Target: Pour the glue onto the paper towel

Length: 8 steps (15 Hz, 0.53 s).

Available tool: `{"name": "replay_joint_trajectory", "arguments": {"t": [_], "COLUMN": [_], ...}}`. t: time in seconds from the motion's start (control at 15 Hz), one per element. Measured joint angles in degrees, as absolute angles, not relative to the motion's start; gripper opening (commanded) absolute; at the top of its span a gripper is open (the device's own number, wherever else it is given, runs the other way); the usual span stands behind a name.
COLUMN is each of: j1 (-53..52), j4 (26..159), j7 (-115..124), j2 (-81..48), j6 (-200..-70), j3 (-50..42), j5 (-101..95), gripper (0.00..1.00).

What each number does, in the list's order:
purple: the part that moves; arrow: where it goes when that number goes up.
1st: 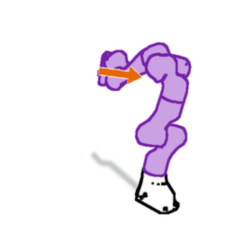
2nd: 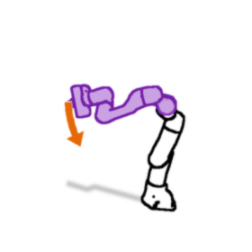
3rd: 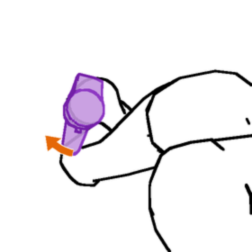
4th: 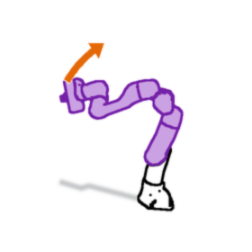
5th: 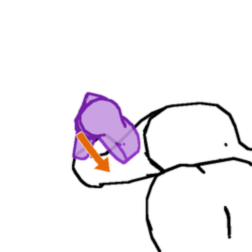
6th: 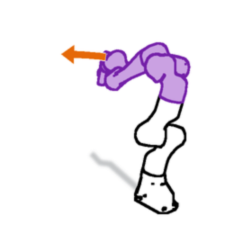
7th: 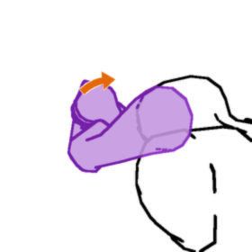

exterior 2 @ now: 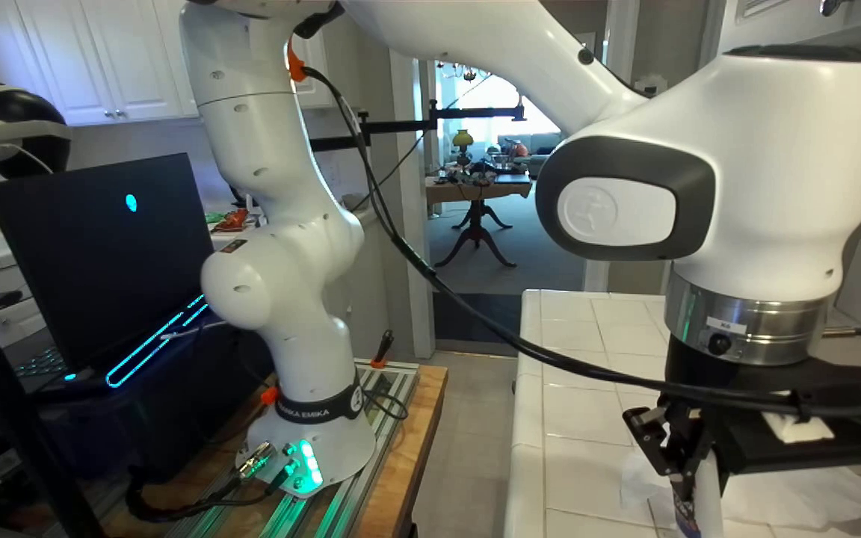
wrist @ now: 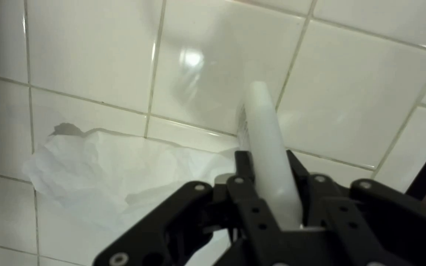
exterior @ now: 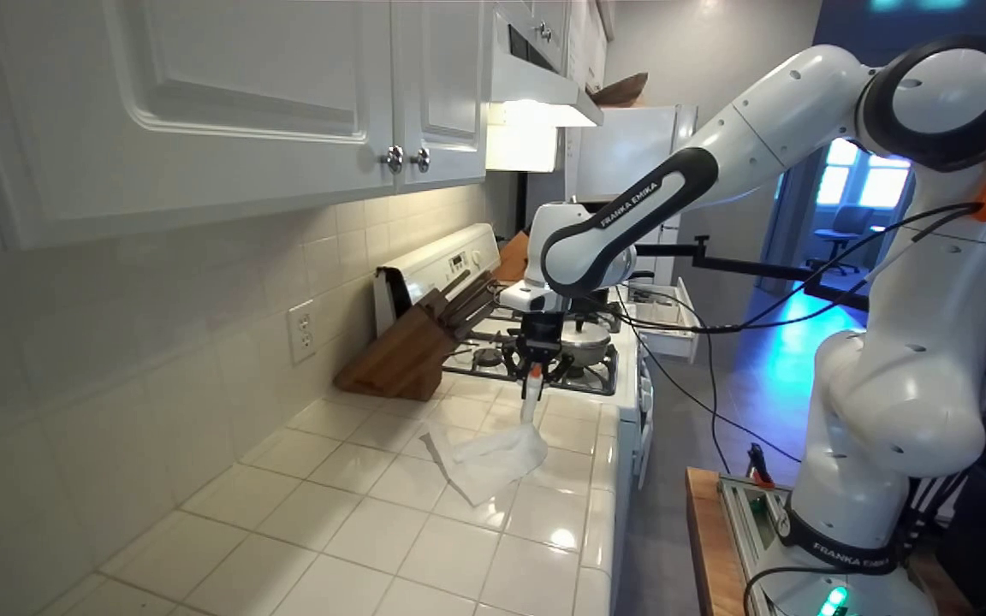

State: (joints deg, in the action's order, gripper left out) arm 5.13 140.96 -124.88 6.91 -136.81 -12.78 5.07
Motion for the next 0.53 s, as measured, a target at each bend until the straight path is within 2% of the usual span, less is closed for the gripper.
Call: {"name": "replay_joint_trajectory", "arguments": {"t": [0.53], "j1": [5.1], "j4": [140.8], "j7": [-126.7], "j2": [6.0], "j6": [-136.8], "j3": [-12.8], "j5": [6.6], "gripper": [0.06]}}
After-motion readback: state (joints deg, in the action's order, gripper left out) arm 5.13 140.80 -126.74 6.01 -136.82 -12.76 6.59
